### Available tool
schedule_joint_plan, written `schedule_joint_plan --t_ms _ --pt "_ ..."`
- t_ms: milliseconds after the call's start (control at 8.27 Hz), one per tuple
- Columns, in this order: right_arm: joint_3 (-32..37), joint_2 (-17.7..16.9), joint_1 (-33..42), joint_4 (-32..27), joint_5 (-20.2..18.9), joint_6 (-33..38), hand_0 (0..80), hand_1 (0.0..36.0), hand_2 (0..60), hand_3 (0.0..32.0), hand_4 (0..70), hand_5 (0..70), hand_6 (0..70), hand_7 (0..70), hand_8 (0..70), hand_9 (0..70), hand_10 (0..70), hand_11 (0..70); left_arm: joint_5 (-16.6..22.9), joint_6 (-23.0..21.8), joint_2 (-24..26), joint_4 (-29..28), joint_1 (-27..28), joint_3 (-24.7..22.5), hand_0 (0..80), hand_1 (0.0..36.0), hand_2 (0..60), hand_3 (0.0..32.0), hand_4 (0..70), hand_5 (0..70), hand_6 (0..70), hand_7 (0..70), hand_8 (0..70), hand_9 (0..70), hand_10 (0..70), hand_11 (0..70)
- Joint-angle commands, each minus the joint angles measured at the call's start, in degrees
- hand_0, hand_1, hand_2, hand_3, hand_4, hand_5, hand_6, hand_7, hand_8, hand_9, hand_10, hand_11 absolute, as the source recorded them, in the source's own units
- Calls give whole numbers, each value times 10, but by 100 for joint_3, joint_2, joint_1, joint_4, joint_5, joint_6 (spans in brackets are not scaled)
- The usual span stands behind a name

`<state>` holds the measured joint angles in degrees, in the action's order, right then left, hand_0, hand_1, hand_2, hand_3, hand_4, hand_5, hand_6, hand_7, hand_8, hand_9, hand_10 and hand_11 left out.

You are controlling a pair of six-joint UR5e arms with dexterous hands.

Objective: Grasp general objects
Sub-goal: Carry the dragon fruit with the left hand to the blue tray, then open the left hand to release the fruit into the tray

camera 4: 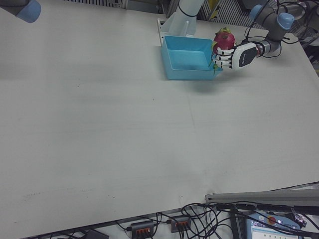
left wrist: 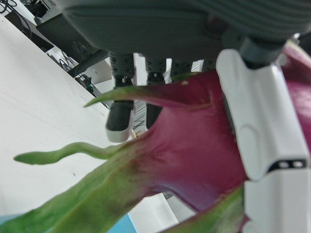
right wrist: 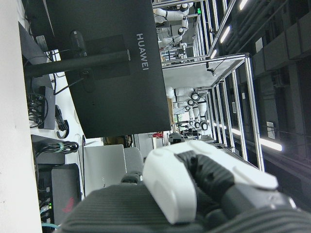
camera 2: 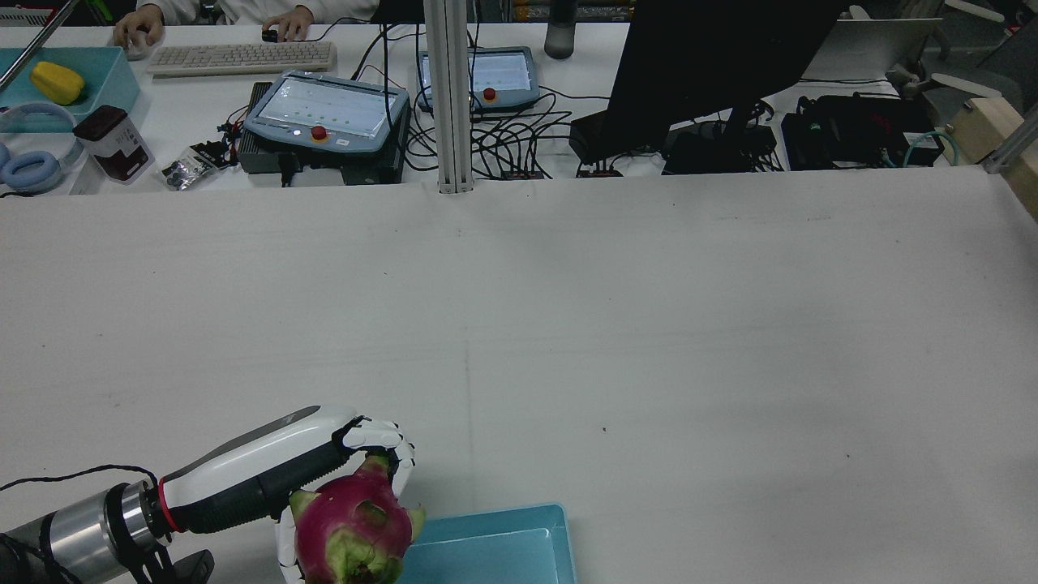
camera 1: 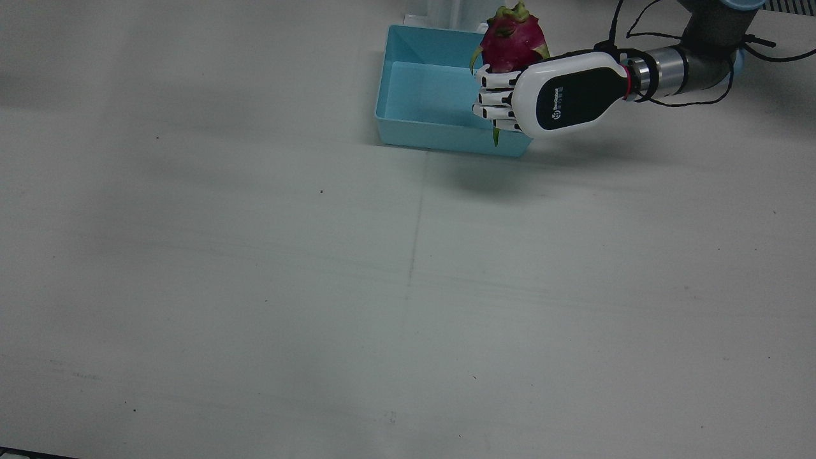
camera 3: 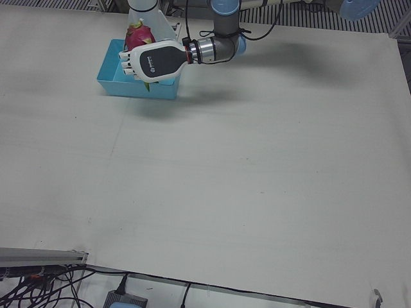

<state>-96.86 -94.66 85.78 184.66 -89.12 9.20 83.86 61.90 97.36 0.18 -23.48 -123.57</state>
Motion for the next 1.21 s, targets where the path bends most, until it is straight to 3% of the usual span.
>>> schedule_joint_plan --t_ms 0,121,242,363,484,725,846,1088 --pt "0 0 0 0 0 3 0 0 0 0 0 0 0 0 0 0 0 0 -72 67 -15 -430 352 87 514 158 235 0 229 700 396 700 237 384 295 437" --pt "0 0 0 0 0 3 0 0 0 0 0 0 0 0 0 0 0 0 -72 102 -15 -518 370 131 522 159 80 0 88 700 180 421 56 125 139 218" --pt "0 0 0 0 0 3 0 0 0 0 0 0 0 0 0 0 0 0 -72 103 -15 -519 379 140 526 172 6 28 103 0 2 91 0 4 14 41" --pt "0 0 0 0 9 3 0 0 0 0 0 0 0 0 0 0 0 0 -72 112 -24 -519 379 140 530 172 0 116 59 0 0 51 0 0 2 22" --pt "0 0 0 0 9 3 0 0 0 0 0 0 0 0 0 0 0 0 -72 103 -24 -519 379 140 534 173 0 166 41 0 0 36 0 0 0 9" --pt "0 0 0 0 9 3 0 0 0 0 0 0 0 0 0 0 0 0 -63 112 -33 -519 379 140 531 174 0 216 16 0 0 44 0 0 0 0" --pt "0 0 0 0 0 3 0 0 0 0 0 0 0 0 0 0 0 0 -63 112 -33 -519 379 131 537 179 0 272 0 0 0 63 0 0 0 0" --pt "0 0 0 0 0 3 0 0 0 0 0 0 0 0 0 0 0 0 -63 94 -68 -519 318 131 539 178 0 320 0 0 0 47 0 0 0 0"
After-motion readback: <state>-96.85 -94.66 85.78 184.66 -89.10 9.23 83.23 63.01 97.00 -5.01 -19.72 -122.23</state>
